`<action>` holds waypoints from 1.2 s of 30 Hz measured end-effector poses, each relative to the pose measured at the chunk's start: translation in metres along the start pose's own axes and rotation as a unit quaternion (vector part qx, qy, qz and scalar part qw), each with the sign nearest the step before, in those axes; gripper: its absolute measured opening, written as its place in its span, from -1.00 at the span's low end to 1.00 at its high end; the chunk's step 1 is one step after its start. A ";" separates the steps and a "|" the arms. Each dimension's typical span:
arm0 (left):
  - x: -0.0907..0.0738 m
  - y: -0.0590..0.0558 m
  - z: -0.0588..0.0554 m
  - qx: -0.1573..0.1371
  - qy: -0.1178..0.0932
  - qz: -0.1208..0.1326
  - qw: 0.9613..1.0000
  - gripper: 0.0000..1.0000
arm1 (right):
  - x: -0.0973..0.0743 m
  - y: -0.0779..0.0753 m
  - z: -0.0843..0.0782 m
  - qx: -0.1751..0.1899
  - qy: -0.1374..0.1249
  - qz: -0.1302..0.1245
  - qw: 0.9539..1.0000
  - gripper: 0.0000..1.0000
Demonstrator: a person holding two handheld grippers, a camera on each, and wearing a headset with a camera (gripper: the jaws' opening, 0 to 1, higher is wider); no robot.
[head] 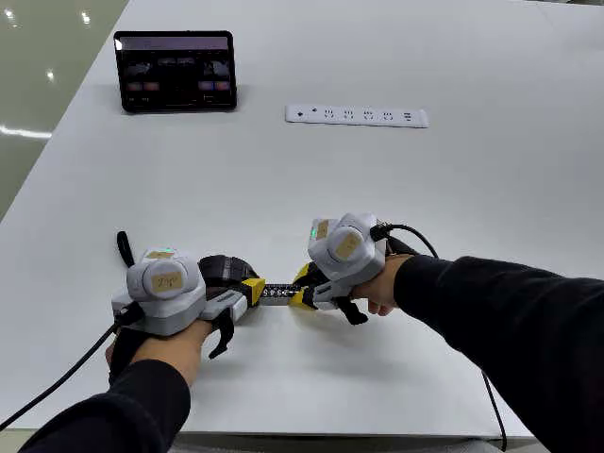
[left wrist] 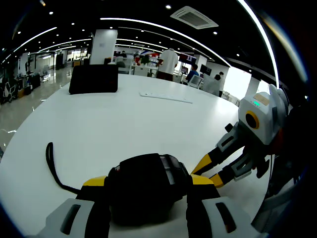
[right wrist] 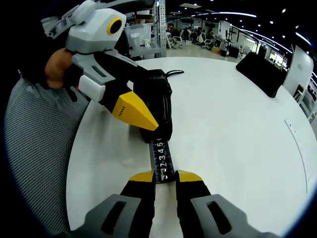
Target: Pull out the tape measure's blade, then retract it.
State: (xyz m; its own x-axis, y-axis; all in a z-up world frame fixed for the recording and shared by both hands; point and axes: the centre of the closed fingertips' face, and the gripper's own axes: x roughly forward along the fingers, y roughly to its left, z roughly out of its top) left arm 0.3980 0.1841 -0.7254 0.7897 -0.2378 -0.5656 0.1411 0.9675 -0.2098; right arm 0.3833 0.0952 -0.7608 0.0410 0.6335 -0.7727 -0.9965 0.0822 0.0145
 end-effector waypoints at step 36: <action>-0.001 0.001 0.000 -0.015 0.001 -0.005 1.000 0.14 | 0.022 0.003 0.024 0.004 -0.003 0.014 1.000 -0.78</action>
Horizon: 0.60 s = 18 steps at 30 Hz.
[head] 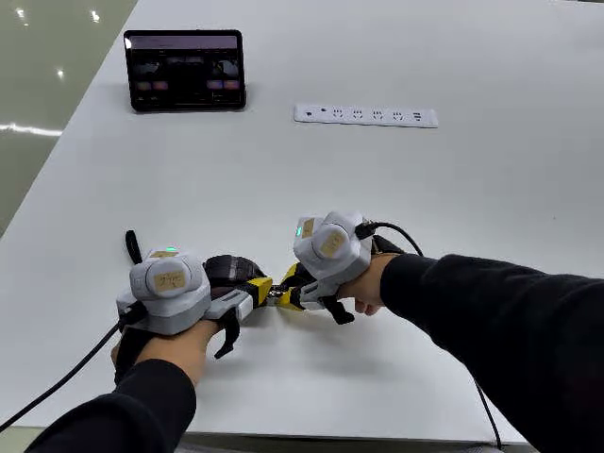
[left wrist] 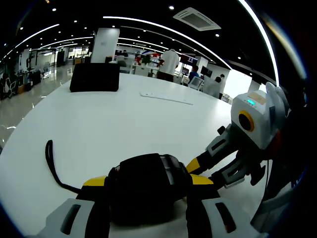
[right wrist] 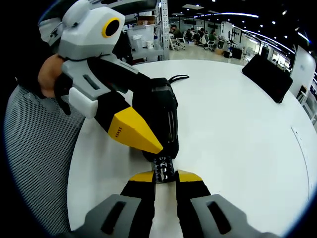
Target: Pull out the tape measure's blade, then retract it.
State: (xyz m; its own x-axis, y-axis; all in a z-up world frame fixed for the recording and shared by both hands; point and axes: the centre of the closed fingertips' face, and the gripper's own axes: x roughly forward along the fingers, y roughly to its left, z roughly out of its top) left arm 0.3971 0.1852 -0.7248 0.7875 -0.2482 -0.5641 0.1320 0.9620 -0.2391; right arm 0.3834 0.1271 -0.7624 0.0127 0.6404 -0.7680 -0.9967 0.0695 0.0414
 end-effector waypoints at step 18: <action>0.001 0.001 0.001 0.001 0.000 0.000 1.000 0.14 | -0.003 0.001 -0.003 -0.027 0.008 -0.004 1.000 -0.76</action>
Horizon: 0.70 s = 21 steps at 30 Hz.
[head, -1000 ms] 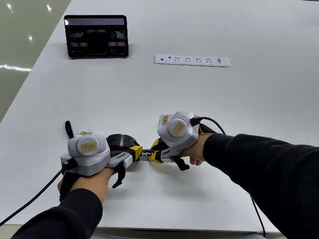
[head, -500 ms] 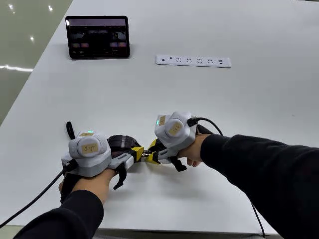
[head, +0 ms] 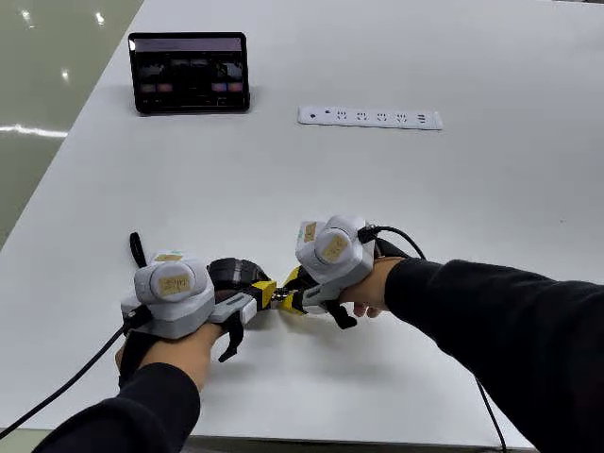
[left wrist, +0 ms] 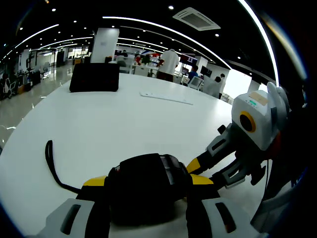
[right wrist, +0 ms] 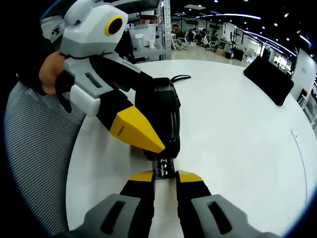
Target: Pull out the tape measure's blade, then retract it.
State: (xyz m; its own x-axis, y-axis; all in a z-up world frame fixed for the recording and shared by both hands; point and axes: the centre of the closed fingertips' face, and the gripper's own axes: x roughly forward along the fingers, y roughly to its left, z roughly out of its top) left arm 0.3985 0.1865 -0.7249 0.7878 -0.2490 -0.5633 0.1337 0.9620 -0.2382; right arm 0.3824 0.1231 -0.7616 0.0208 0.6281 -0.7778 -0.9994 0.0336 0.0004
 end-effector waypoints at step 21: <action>0.000 0.000 0.001 -0.004 0.000 -0.001 1.000 0.14 | 0.009 0.003 0.012 -0.005 -0.012 -0.001 1.000 -0.79</action>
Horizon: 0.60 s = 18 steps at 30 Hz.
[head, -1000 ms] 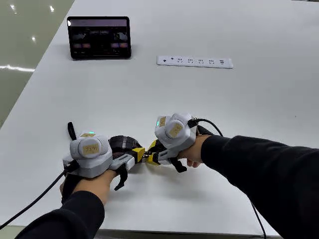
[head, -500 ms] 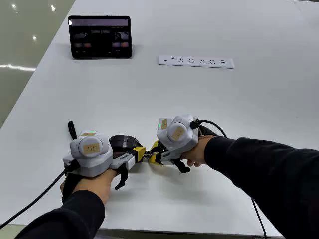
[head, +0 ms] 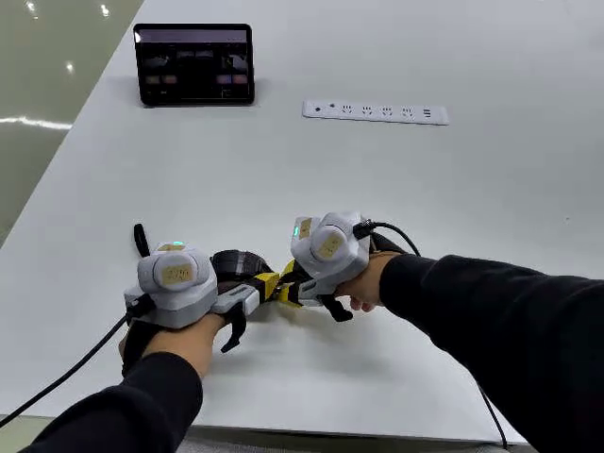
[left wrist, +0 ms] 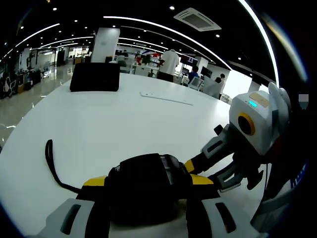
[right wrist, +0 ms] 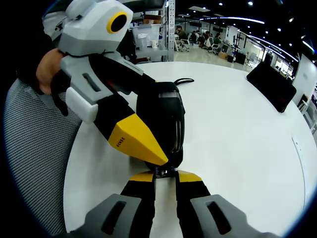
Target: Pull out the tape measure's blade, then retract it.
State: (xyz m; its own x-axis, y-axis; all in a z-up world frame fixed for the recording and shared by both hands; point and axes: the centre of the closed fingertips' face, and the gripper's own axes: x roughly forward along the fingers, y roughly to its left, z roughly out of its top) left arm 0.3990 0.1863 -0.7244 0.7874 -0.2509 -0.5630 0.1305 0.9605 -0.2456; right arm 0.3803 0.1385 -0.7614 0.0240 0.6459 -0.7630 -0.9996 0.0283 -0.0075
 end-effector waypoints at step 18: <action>0.001 -0.002 0.000 0.009 -0.002 -0.003 1.000 0.17 | -0.001 0.002 0.000 -0.002 0.000 0.002 1.000 -0.77</action>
State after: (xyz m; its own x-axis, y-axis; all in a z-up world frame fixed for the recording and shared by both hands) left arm 0.3992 0.1847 -0.7244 0.7895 -0.2562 -0.5577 0.1461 0.9611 -0.2345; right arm 0.3785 0.1377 -0.7611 0.0207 0.6462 -0.7629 -0.9997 0.0234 -0.0073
